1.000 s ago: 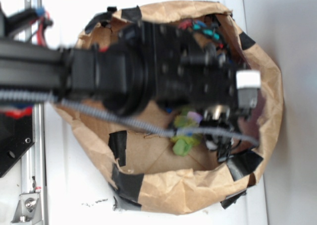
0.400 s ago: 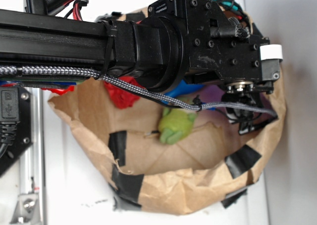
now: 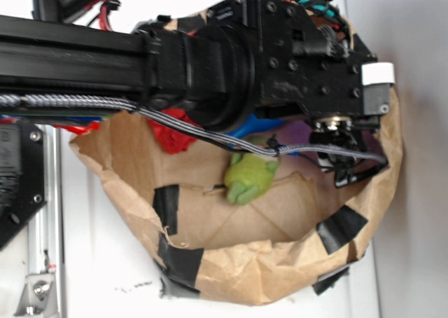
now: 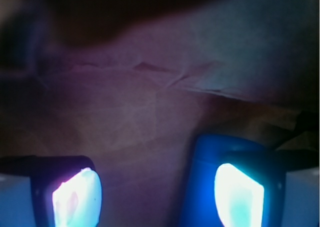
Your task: Grab the blue bottle.
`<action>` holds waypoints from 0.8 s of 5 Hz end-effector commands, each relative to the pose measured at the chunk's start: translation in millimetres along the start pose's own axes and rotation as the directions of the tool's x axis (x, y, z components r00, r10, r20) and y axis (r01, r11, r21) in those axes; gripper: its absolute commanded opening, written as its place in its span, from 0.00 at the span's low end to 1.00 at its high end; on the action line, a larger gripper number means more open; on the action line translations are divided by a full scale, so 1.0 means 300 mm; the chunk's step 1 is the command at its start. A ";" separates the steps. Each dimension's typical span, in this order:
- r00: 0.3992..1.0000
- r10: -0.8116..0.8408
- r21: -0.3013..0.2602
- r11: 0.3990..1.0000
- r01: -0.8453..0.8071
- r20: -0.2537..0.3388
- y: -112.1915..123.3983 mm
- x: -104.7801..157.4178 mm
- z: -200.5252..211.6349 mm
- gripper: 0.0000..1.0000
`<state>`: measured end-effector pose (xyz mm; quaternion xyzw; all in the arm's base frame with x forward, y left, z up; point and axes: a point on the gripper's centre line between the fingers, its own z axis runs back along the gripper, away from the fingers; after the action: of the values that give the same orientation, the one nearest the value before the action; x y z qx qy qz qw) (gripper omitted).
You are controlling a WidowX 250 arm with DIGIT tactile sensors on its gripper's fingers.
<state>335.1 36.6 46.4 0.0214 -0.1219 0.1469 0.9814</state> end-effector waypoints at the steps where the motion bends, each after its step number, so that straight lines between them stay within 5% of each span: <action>1: 0.994 0.096 0.038 0.995 -0.093 -0.061 0.057 -0.072 0.066 1.00; 4: 0.979 0.163 0.047 0.986 -0.158 -0.119 0.077 -0.079 -0.041 1.00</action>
<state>301.2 46.7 19.1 0.0219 -0.0419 0.2157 0.9753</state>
